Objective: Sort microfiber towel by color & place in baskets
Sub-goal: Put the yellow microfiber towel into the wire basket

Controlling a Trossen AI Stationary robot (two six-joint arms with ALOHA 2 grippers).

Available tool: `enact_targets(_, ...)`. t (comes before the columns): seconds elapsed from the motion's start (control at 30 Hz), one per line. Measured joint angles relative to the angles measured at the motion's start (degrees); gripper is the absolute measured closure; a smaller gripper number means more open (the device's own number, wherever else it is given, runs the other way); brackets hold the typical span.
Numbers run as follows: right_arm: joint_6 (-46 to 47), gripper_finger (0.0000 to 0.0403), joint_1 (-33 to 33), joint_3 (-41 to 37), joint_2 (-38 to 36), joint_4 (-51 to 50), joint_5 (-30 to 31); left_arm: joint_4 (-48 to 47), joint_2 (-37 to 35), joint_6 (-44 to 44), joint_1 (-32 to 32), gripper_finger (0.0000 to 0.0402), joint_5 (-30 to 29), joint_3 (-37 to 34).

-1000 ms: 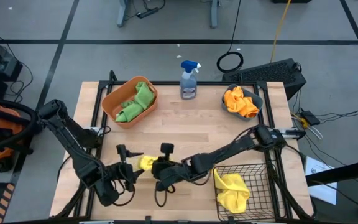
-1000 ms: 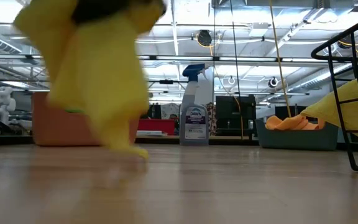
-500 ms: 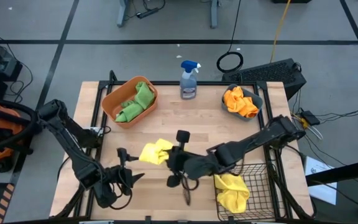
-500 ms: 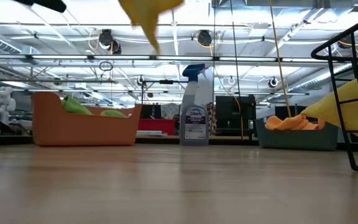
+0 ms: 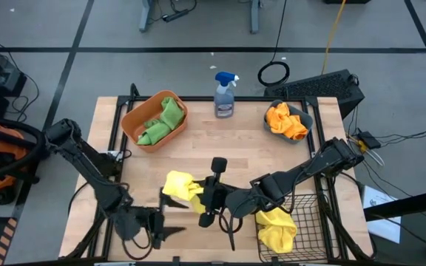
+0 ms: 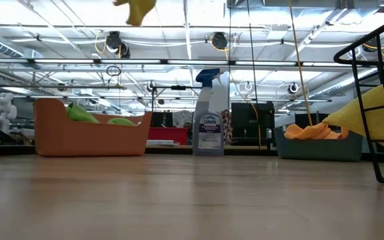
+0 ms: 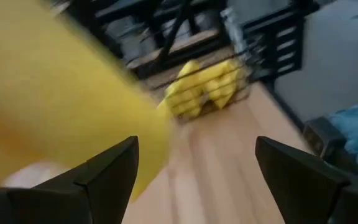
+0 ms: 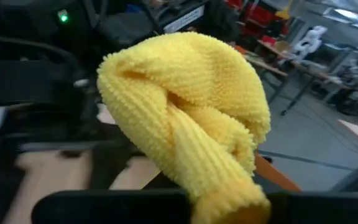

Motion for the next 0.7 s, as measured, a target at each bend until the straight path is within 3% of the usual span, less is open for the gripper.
enact_targets(0.07, 0.0, 0.0388, -0.1, 0.0, 0.0, -0.2, 1.2, 4.1, 0.9, 3.2, 1.8, 0.0075, 3.0, -0.8)
enact_targets(0.23, 0.6, 0.0388, 0.0, 0.0, 0.0, -3.4, 4.6, 1.5, 2.4, 0.1, 7.3, 0.0075, 1.4, -0.9)
enact_targets(0.43, 3.0, 0.0387, 0.1, 0.0, 0.0, -4.7, 4.3, 2.6, 4.5, -2.9, 13.9, 0.0075, 1.0, -0.9)
enact_targets(0.6, 11.6, 0.0387, 1.0, 0.0, 0.0, -12.7, 4.6, -0.5, 4.1, -2.6, 16.6, 0.008, -3.1, -0.9)
enact_targets(0.7, 15.8, 0.0387, 2.9, 0.0, 0.0, -15.2, 7.8, -0.1, 2.7, -2.9, 16.3, 0.0087, -3.7, -0.9)
